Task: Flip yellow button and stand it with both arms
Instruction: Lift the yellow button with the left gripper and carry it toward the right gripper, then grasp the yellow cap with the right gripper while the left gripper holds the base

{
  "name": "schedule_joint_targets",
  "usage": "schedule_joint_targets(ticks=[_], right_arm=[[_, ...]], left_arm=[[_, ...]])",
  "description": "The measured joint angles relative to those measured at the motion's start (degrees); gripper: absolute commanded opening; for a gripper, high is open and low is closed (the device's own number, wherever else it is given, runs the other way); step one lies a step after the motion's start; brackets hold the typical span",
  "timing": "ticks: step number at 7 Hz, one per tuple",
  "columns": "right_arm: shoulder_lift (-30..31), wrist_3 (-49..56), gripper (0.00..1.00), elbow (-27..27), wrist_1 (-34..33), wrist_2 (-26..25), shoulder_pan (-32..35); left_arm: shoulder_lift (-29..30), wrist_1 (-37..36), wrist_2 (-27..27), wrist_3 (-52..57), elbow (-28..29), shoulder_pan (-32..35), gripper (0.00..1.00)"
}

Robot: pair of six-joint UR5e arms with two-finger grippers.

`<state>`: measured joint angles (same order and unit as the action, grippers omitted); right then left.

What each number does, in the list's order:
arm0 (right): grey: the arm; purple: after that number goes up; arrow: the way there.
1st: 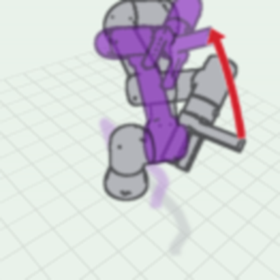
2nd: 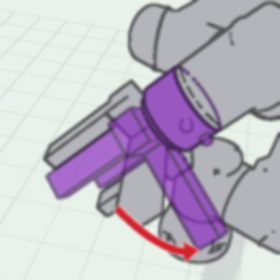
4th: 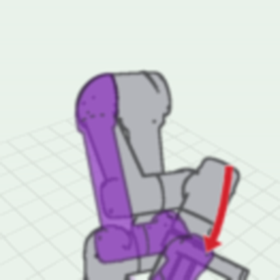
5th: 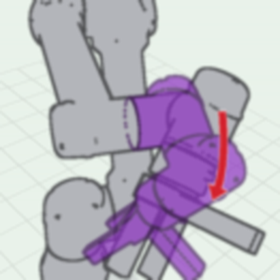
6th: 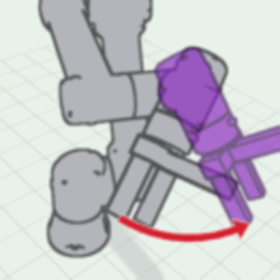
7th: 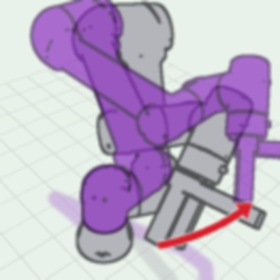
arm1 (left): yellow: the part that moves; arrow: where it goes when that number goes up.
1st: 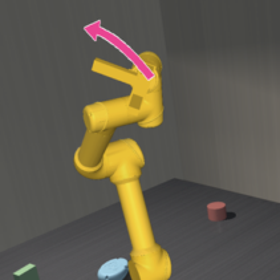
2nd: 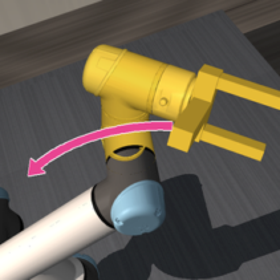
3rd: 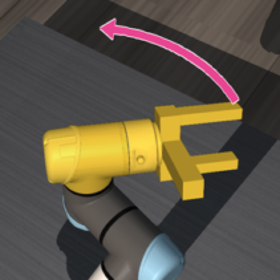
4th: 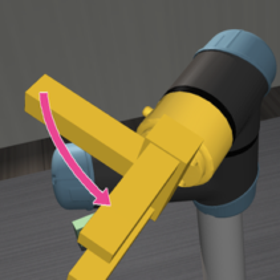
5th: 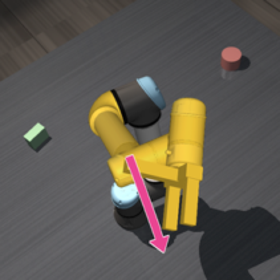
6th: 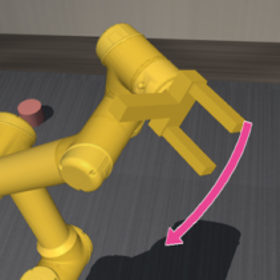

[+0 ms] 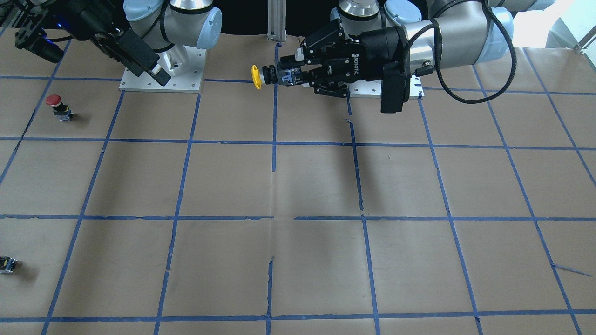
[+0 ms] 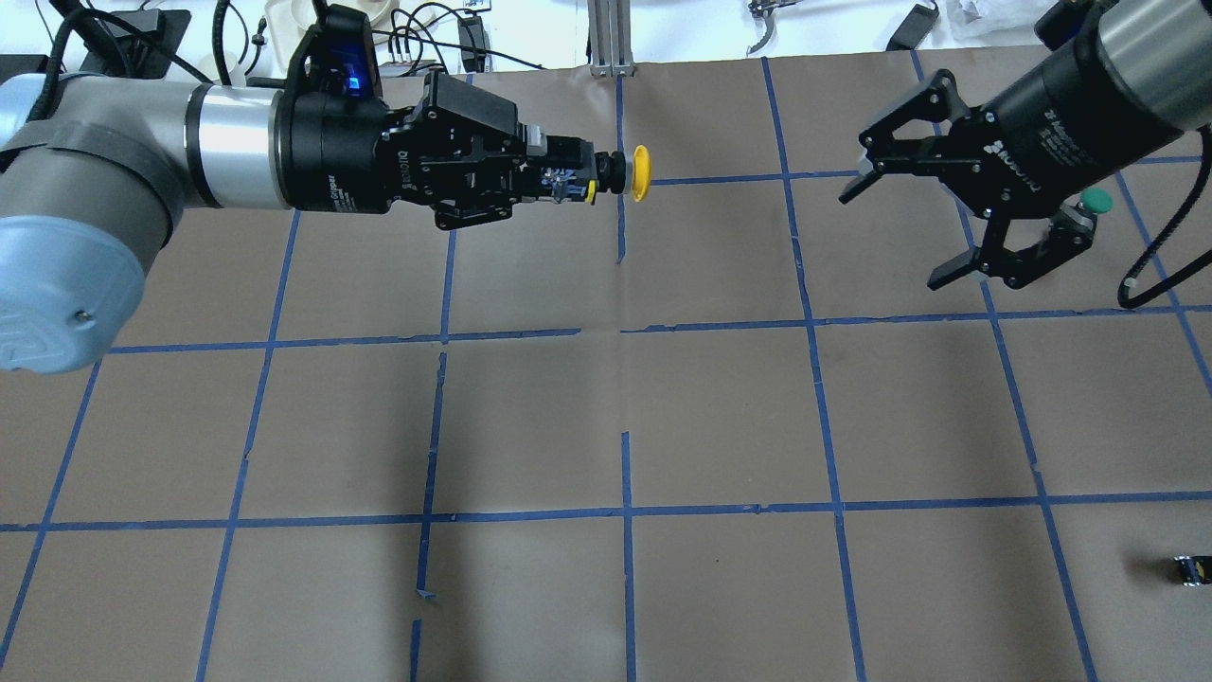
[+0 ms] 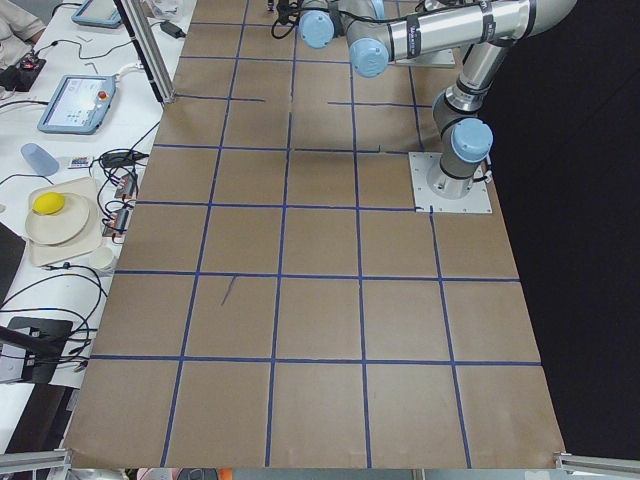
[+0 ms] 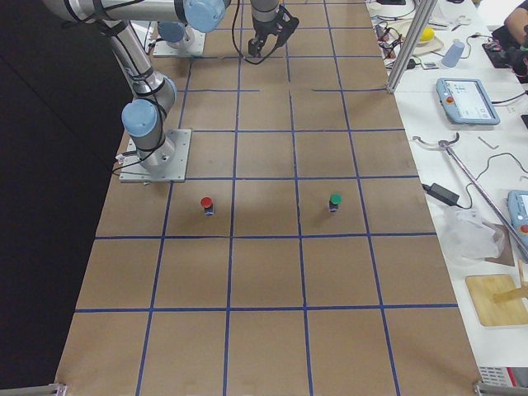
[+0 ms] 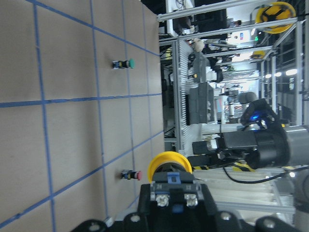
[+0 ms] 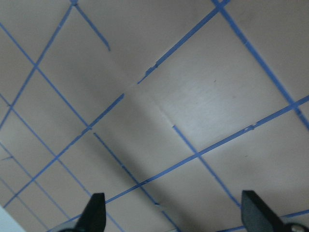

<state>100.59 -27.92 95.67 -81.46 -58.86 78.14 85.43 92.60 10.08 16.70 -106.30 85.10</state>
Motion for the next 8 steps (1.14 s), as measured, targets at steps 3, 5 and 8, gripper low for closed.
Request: schedule_joint_targets(ticks=[3,5,8], right_arm=[[-1.17,-8.6,1.0,-0.19,-0.1,15.34,-3.18],[-0.44,-14.87,1.0,-0.07,0.07,21.16,-3.99],[0.18,-18.06,1.0,0.16,-0.15,27.03,-1.08]], left_arm=[[-0.08,-0.99,-9.59,-1.65,-0.16,2.55,0.2],[0.19,-1.33,-10.55,-1.8,-0.16,2.75,0.18],[0.36,-1.37,-12.1,-2.51,-0.14,2.79,0.18]])
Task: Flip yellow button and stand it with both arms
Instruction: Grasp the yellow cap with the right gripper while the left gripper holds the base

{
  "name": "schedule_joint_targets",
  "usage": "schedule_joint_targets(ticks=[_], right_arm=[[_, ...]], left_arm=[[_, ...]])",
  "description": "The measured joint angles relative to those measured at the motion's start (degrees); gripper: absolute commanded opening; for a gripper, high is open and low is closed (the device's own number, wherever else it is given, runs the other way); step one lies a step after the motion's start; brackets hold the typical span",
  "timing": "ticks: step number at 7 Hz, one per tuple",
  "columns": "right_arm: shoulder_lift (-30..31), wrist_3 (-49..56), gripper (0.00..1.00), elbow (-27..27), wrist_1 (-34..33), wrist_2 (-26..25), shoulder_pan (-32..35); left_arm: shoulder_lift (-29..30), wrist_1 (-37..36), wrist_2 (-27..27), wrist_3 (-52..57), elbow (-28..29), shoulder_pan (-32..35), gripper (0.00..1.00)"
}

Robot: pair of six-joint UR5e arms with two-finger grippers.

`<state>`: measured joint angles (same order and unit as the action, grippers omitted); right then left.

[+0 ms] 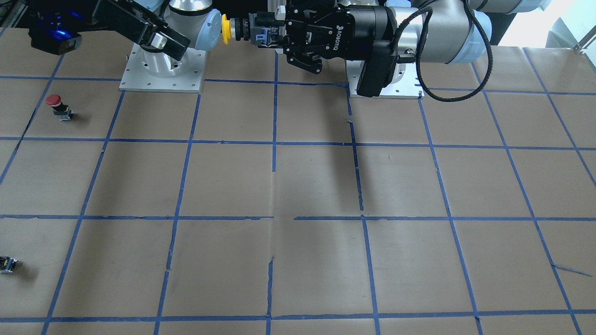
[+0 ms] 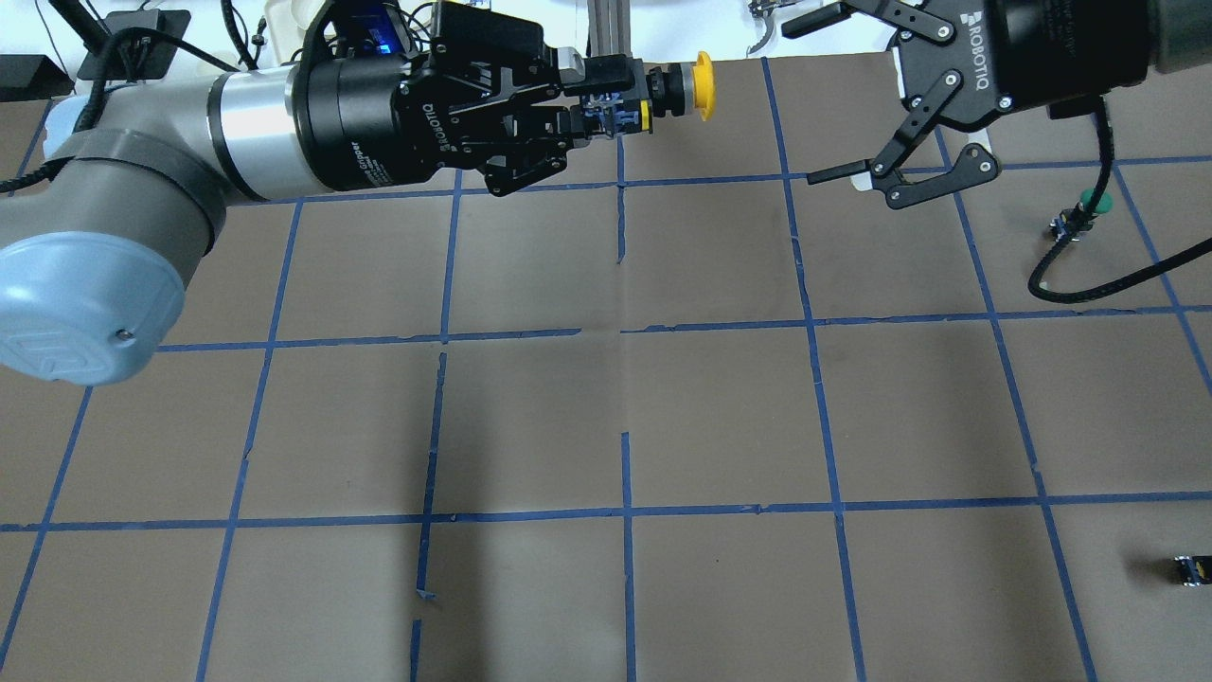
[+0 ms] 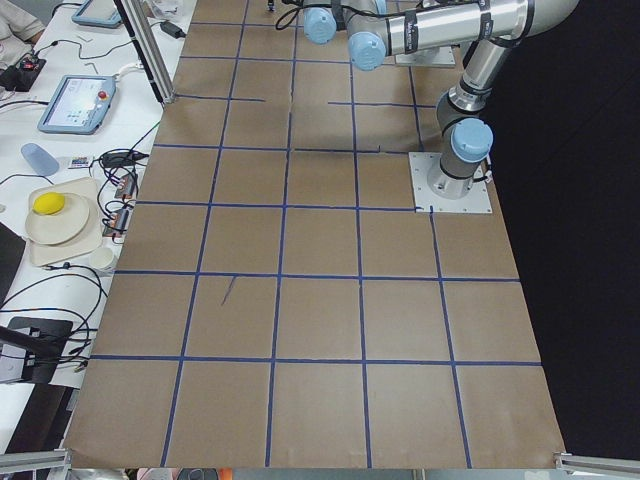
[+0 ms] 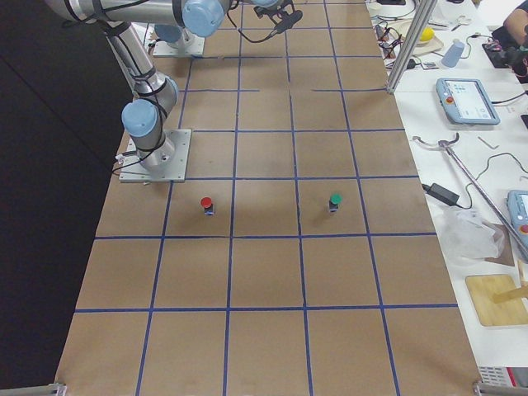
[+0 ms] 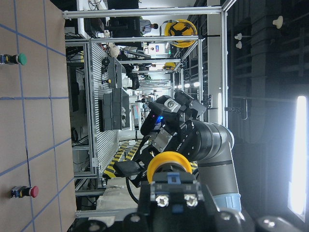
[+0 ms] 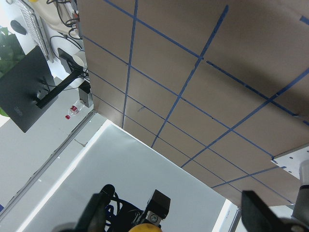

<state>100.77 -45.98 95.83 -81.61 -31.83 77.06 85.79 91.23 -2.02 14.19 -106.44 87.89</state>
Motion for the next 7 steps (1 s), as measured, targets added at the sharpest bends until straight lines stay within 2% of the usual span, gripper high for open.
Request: schedule_joint_targets(ticks=[5,7], right_arm=[[-0.49,-6.84,1.0,0.23,-6.52,2.58,5.79],[-0.44,-7.87,0.89,0.09,-6.7,4.21,6.05]], left_arm=[[0.04,0.0,-0.17,-0.69,0.06,0.0,0.18],[0.0,0.0,-0.18,-0.73,0.18,0.0,0.18]])
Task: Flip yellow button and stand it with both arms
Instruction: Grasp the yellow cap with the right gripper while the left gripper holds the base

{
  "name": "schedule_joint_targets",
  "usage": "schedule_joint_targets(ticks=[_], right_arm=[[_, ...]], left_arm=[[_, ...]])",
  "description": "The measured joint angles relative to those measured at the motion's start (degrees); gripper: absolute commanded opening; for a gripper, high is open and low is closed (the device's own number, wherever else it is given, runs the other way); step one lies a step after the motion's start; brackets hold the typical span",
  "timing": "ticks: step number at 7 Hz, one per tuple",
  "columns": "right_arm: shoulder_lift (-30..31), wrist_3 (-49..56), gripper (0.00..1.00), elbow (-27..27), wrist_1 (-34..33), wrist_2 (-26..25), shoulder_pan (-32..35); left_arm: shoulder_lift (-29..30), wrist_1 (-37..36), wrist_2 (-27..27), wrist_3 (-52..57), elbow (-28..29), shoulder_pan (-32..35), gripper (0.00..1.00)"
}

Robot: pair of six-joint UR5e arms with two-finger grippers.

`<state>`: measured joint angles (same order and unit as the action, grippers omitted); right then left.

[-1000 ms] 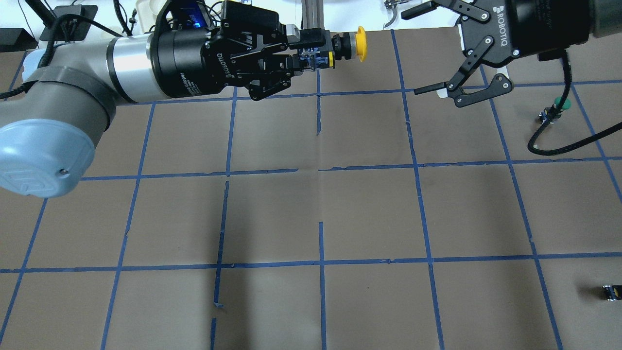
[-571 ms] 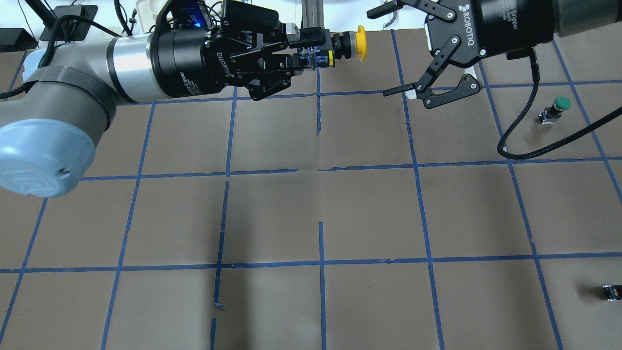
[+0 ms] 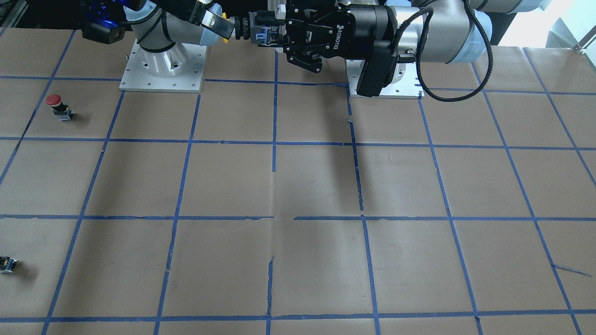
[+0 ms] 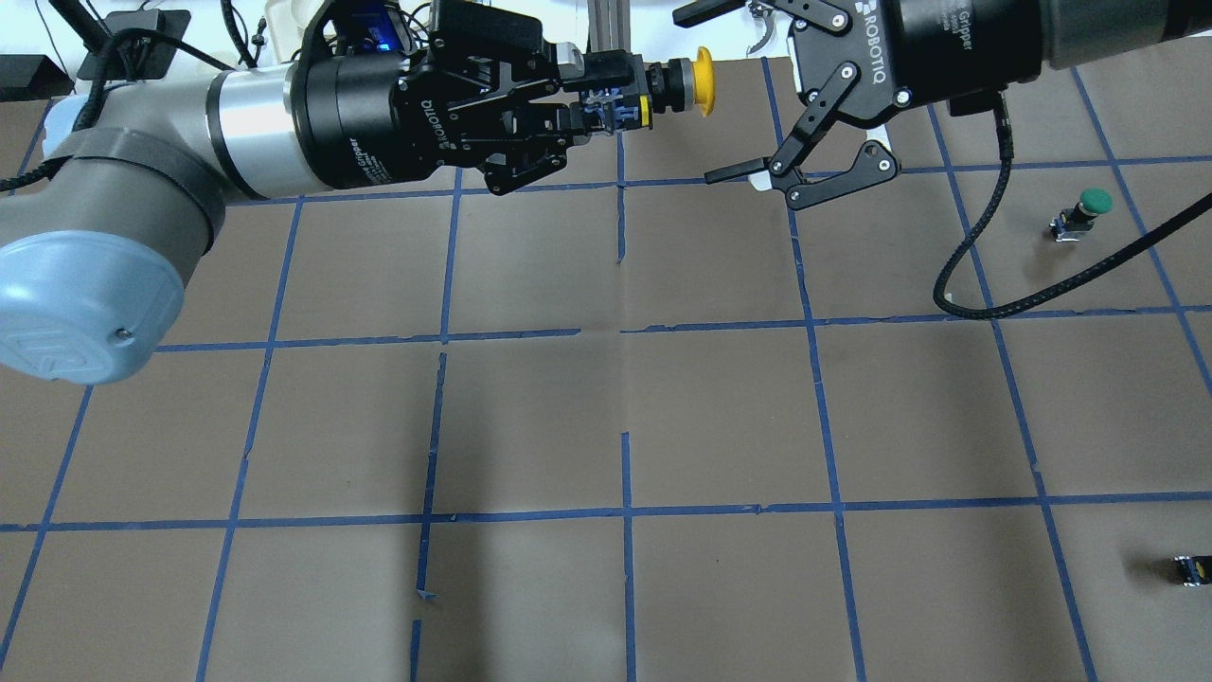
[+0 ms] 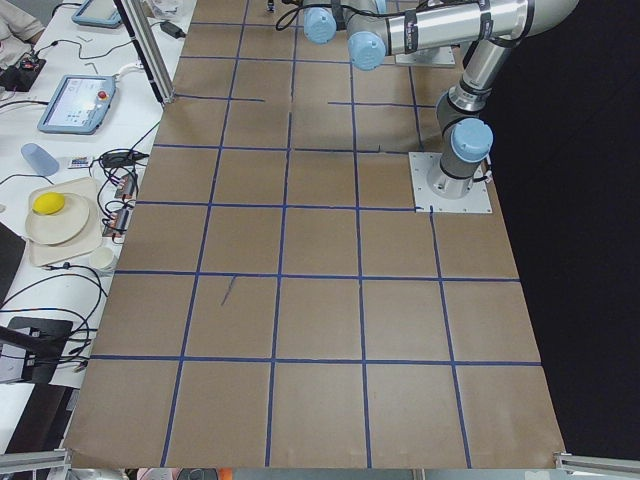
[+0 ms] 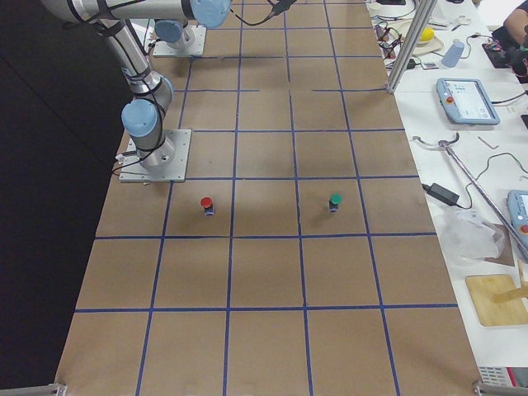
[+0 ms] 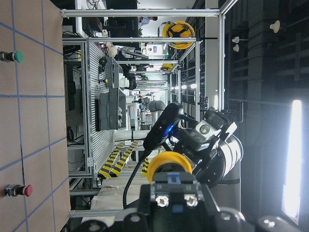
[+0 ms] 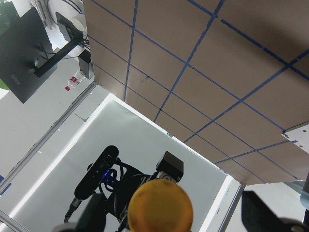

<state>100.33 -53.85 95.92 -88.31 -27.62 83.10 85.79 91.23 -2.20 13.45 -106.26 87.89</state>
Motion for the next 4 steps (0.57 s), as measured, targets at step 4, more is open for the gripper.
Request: schedule_joint_targets(ticks=[4], right_arm=[[-0.1,-0.46,0.59,-0.21,-0.66,0.56,-0.16]], left_arm=[[0.01,-0.02,0.07,-0.17,-0.01,0.0,0.18]])
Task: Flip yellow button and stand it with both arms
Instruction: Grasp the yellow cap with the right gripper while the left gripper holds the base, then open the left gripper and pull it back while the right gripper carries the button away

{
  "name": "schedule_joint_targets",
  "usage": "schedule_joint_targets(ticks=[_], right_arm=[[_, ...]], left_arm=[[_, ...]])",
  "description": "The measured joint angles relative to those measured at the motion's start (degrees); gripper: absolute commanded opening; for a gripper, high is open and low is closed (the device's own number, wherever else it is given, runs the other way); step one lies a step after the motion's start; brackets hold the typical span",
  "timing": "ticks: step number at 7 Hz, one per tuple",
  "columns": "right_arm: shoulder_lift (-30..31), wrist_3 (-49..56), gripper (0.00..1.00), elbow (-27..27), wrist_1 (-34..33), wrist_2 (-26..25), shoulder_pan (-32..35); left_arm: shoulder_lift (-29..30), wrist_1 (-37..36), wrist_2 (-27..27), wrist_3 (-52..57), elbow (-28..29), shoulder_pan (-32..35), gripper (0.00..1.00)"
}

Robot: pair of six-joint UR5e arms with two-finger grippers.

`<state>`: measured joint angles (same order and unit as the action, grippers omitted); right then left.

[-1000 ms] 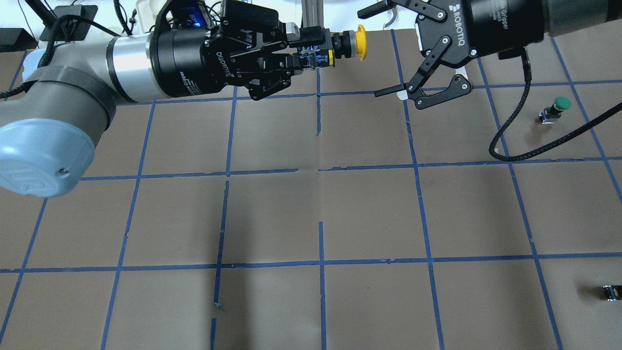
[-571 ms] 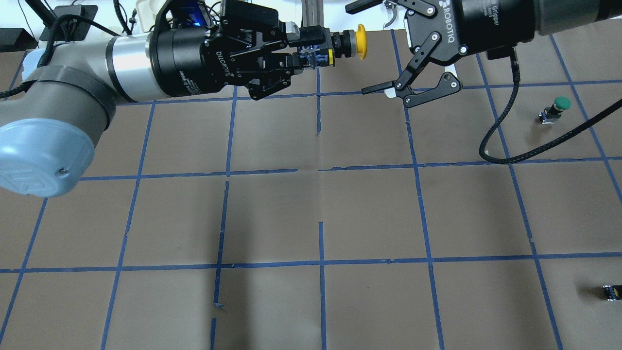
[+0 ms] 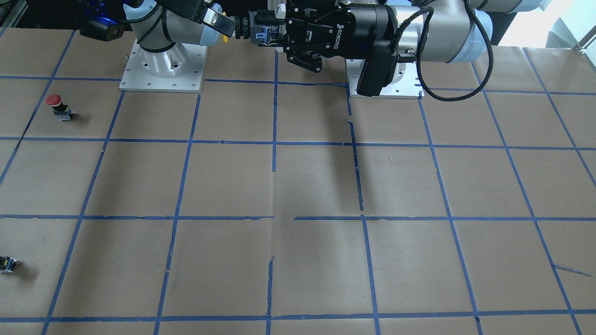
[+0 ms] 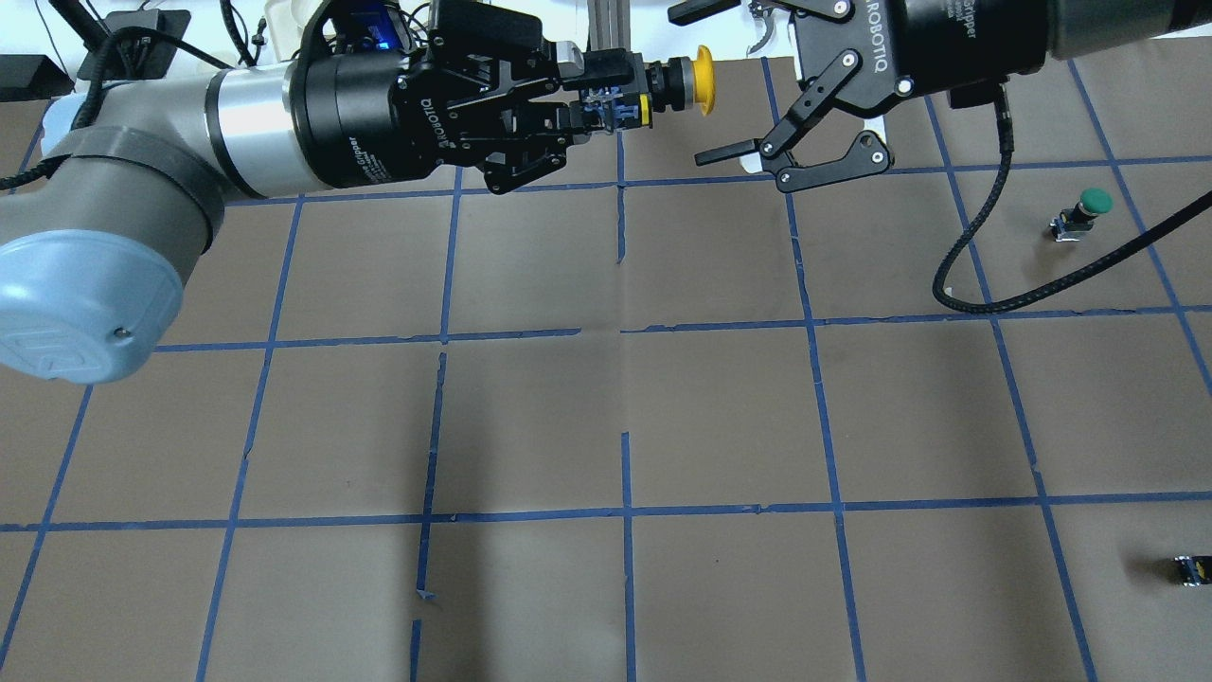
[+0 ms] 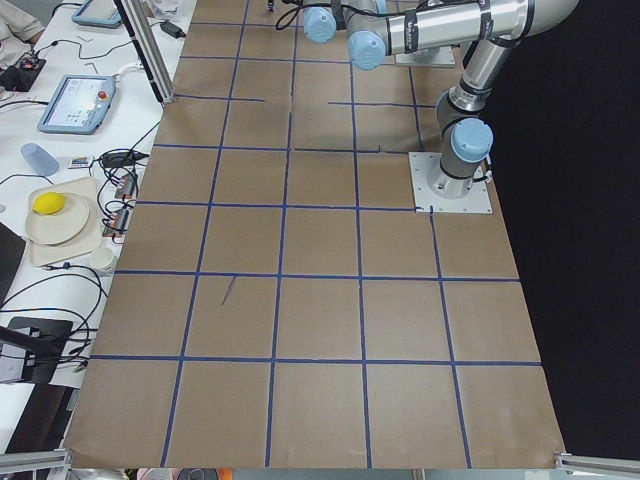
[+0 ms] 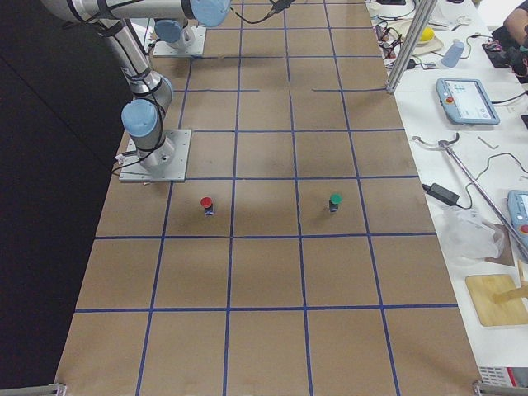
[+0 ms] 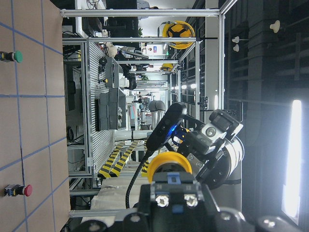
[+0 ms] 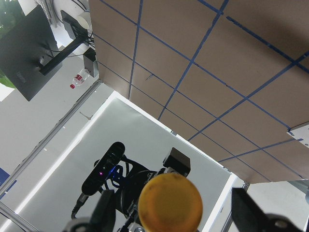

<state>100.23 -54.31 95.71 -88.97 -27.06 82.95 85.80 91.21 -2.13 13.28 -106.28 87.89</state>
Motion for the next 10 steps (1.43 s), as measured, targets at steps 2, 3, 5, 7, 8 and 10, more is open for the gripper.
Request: schedule_joint_targets(ticks=[2,3,5,7,8,10], right_arm=[[0.02,-0.06,0.4,0.13,-0.16,0.05,-0.14],[0.04,-0.09,0.33,0.25,-0.15,0.05,-0.19],[0.05,-0.09,0.3,0.41,-0.15,0.06,-0.24],[0.05,-0.1,0.29,0.39,-0.13,0.08,-0.31],[0.05,-0.09,0.29,0.36,-0.11,0.08,-0.38],[-0.06,0.15,0.29,0.23,-0.43,-0.28,-1.23]], left_arm=[[0.01,-0.2,0.08,-0.01,-0.06,0.0,0.18],[0.0,-0.28,0.14,-0.01,-0.07,0.0,0.18],[-0.04,-0.44,0.31,-0.01,-0.06,0.0,0.47],[-0.09,-0.66,0.58,-1.18,-0.03,0.0,0.89],[-0.08,-0.68,0.7,-2.36,0.03,0.0,0.89],[-0.14,-0.71,0.87,-2.86,0.2,-0.02,0.89]])
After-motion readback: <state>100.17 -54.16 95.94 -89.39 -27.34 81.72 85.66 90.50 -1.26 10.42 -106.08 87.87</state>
